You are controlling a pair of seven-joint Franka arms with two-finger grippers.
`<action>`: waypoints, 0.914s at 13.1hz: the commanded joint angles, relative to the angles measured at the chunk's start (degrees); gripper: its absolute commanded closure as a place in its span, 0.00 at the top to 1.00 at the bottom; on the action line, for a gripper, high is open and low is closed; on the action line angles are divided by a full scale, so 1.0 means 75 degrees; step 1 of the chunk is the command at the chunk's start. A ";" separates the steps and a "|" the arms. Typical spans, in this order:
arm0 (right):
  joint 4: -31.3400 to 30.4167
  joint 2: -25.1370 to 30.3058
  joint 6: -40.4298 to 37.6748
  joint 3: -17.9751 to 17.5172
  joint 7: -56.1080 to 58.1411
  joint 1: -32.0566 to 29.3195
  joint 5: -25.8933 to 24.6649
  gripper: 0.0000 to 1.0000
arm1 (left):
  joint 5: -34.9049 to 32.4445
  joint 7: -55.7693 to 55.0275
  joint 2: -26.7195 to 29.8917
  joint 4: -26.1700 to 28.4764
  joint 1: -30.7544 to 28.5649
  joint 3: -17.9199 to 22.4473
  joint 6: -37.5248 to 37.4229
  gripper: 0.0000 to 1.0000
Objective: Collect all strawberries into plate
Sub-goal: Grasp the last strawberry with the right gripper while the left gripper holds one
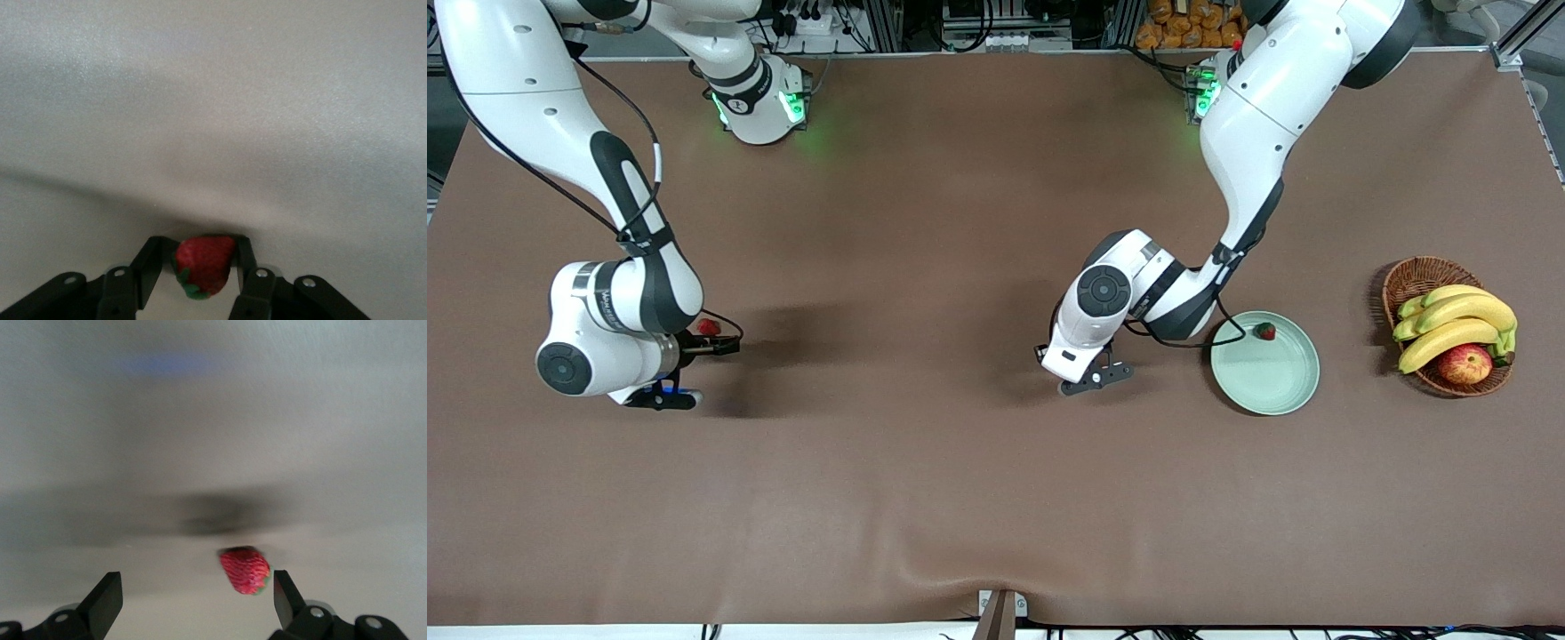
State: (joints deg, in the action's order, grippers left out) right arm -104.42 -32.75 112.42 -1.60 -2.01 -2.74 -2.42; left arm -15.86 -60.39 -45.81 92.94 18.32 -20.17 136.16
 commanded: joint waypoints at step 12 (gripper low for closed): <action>-0.0585 -0.0063 -0.0013 0.0096 0.0960 -0.0374 -0.0275 0.40 | -0.0147 0.3582 0.1724 0.0755 -0.2382 -0.0041 -0.2216 0.00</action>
State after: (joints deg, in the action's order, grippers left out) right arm -108.06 -33.78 112.39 -0.44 4.80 -5.42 -3.33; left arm -15.94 -38.42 -37.04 94.06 3.78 -19.94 121.19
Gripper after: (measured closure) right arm 0.317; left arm 0.670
